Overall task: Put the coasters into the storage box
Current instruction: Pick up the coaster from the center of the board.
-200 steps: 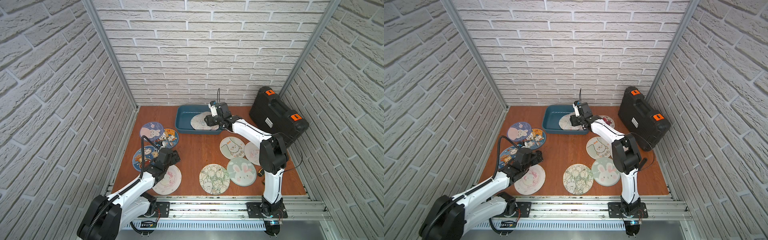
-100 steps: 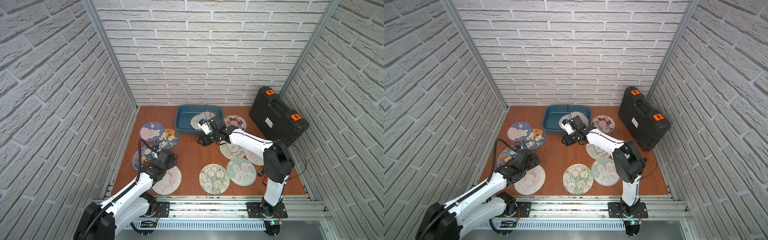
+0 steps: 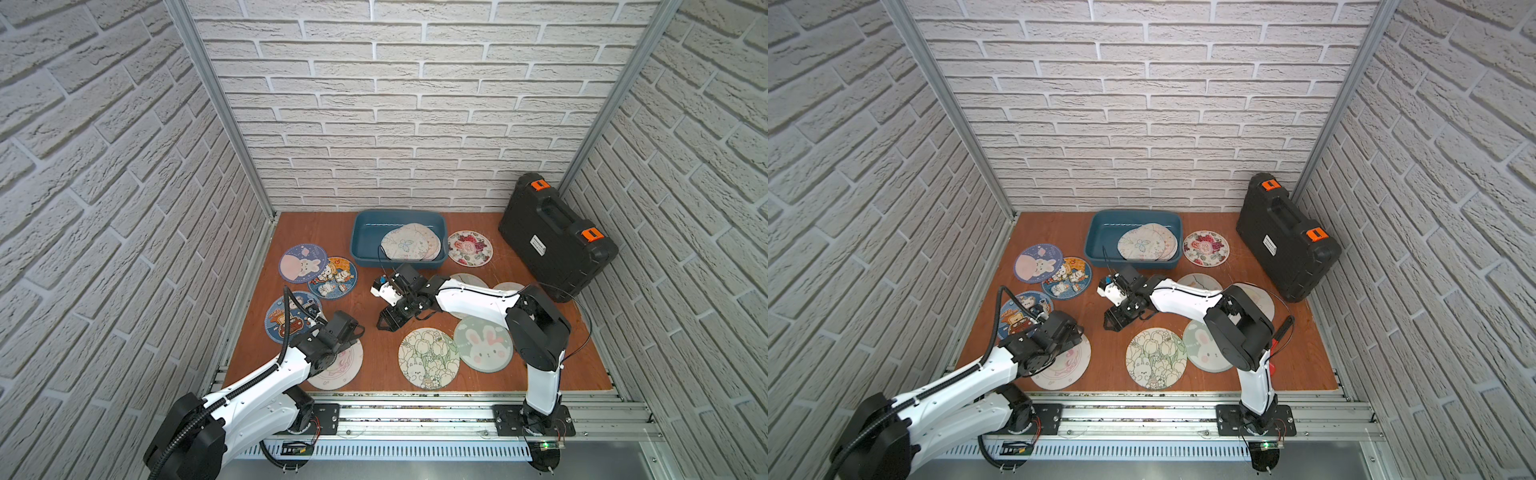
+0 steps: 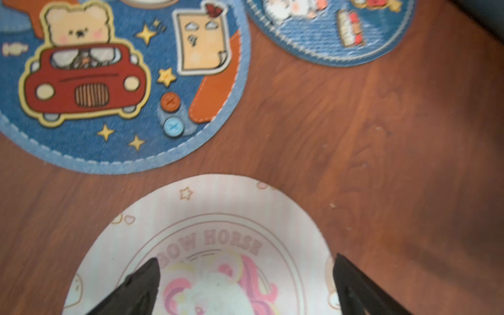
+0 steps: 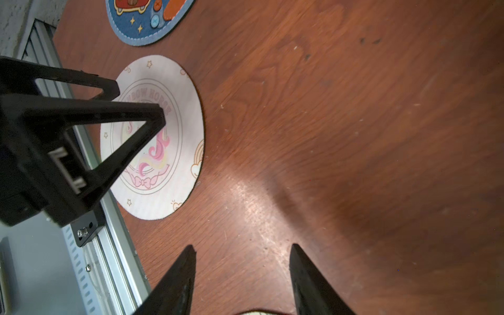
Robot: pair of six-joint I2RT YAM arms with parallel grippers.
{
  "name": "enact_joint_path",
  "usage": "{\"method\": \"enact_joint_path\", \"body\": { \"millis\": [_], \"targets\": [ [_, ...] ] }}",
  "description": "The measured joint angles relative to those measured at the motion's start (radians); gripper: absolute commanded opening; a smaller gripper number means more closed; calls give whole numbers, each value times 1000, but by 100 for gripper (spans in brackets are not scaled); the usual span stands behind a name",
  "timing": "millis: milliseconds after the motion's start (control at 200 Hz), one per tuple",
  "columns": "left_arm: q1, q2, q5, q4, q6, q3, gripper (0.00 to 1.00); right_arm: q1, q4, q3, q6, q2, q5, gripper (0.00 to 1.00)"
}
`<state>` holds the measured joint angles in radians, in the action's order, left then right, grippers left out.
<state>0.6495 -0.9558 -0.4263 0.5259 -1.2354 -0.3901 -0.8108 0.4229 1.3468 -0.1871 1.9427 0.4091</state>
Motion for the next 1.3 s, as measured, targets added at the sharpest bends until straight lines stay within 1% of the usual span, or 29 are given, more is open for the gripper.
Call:
{"method": "enact_joint_path", "body": {
  "millis": [100, 260, 570, 790, 1105, 1200, 1300],
  "targets": [
    [0, 1, -11, -6, -53, 46, 98, -30, -12, 1, -18, 29, 9, 56],
    [2, 33, -42, -34, -114, 68, 98, -72, -21, 8, -42, 93, 16, 57],
    [2, 158, -103, -123, -190, 159, 98, -127, -49, 90, -76, 164, 42, 57],
    [2, 184, -123, -159, -207, 180, 98, -137, -72, 137, -98, 205, 73, 57],
    [1, 146, -138, -205, -208, 181, 98, -136, -111, 192, -129, 265, 159, 56],
    [0, 144, -144, -214, -210, 185, 98, -132, -113, 203, -135, 276, 189, 55],
    [-1, 145, -150, -220, -214, 188, 98, -131, -113, 214, -142, 290, 216, 49]
  ]
}}
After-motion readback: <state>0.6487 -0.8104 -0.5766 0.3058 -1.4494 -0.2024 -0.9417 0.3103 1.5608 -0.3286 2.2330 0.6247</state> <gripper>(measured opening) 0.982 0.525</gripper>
